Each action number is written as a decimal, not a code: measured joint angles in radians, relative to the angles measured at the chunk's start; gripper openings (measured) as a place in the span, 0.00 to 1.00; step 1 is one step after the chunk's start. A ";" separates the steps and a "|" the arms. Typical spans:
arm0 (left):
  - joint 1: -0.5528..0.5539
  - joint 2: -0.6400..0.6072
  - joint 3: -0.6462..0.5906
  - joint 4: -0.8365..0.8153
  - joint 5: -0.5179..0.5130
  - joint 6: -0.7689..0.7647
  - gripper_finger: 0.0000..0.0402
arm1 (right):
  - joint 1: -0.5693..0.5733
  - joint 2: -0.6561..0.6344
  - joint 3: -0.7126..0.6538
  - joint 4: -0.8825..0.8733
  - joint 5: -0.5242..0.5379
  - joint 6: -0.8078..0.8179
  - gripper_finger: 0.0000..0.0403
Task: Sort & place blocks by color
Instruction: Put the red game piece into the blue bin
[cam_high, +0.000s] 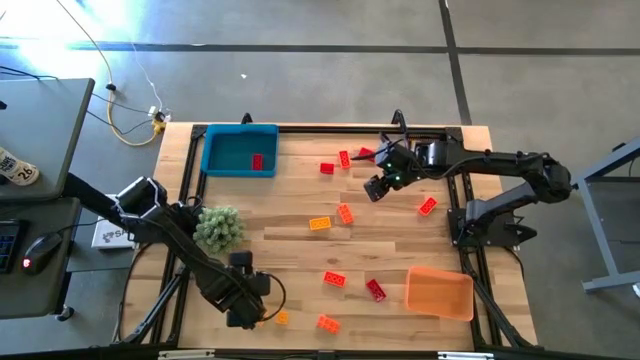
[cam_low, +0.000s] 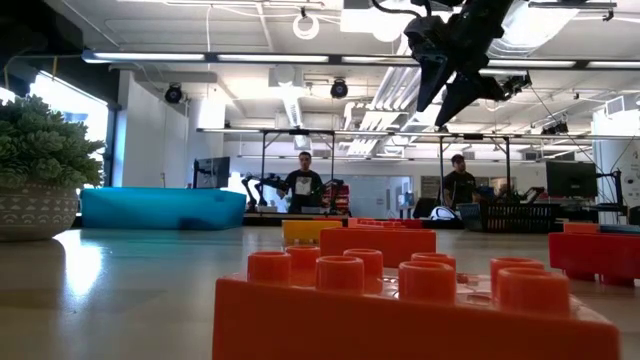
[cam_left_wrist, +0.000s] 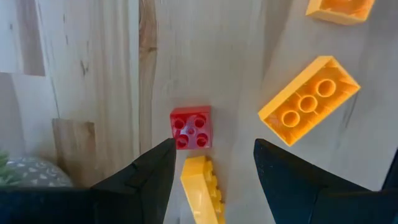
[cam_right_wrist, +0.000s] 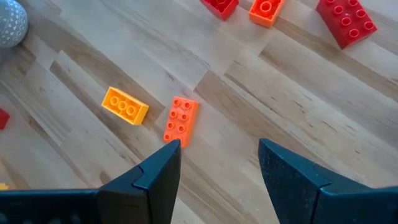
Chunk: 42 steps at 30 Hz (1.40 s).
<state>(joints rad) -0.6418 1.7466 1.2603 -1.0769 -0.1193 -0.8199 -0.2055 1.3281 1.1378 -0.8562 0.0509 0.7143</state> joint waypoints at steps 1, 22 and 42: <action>0.000 0.000 -0.012 0.013 0.000 0.000 0.51 | 0.004 0.000 0.000 0.000 0.000 0.000 0.50; 0.049 -0.008 -0.189 0.170 0.047 0.037 0.51 | 0.038 0.000 0.000 0.001 0.001 0.022 0.50; 0.104 -0.008 -0.237 0.222 0.103 0.125 0.51 | 0.038 0.000 0.000 0.008 0.016 0.037 0.50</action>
<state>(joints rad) -0.5383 1.7390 1.0234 -0.8548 -0.0168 -0.6952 -0.1673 1.3281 1.1378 -0.8486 0.0666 0.7517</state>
